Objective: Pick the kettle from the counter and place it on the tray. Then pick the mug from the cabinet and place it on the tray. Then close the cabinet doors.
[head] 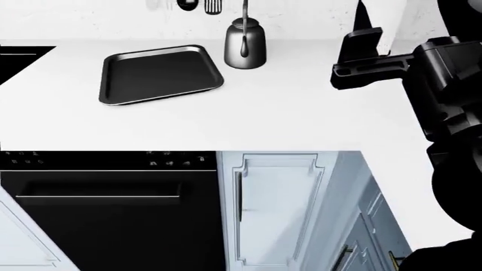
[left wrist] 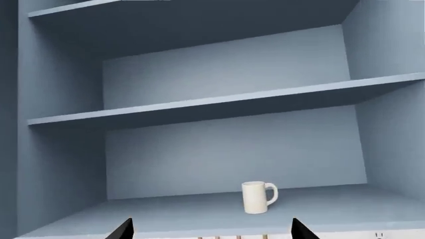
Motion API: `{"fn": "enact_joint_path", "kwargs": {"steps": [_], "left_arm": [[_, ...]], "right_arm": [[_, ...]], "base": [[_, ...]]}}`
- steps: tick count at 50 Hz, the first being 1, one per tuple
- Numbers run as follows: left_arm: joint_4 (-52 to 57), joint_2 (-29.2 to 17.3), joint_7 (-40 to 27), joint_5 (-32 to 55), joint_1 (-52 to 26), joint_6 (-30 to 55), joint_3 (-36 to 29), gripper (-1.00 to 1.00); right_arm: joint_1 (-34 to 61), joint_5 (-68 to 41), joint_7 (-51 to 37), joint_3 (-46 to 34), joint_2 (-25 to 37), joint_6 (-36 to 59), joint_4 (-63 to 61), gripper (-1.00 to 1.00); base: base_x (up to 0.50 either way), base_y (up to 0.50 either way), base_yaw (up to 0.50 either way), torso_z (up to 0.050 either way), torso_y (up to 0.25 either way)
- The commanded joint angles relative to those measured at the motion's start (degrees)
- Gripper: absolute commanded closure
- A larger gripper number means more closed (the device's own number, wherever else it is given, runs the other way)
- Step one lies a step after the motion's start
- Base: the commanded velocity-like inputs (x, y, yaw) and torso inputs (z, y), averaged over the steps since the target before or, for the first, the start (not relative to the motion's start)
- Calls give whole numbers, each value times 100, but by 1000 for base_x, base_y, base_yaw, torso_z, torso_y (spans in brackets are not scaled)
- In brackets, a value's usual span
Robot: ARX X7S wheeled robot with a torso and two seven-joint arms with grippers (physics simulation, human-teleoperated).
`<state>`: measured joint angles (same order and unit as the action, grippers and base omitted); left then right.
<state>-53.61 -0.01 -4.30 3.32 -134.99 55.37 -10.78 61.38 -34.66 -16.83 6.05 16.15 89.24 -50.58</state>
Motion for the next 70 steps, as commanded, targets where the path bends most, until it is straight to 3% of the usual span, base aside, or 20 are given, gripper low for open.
{"fn": "enact_joint_path", "kwargs": {"steps": [1, 22, 40, 70], "left_arm": [[-61, -1, 28, -75, 0, -16, 62, -100], [196, -2, -442, 675, 0, 398, 596, -100], [156, -1, -254, 399, 0, 333, 388, -100], [199, -1, -341, 945, 0, 427, 153, -100]], "right_arm": [[49, -419, -325, 35, 78, 4, 103, -100], [-18, -886, -709, 33, 214, -153, 200, -100], [-43, -1096, -865, 30, 277, -237, 257, -100], [-210, -1270, -1061, -89, 453, -604, 370, -100]], "base": [[500, 0, 0, 0, 0], [500, 0, 0, 0, 0], [500, 0, 0, 0, 1], [463, 0, 0, 0, 1]]}}
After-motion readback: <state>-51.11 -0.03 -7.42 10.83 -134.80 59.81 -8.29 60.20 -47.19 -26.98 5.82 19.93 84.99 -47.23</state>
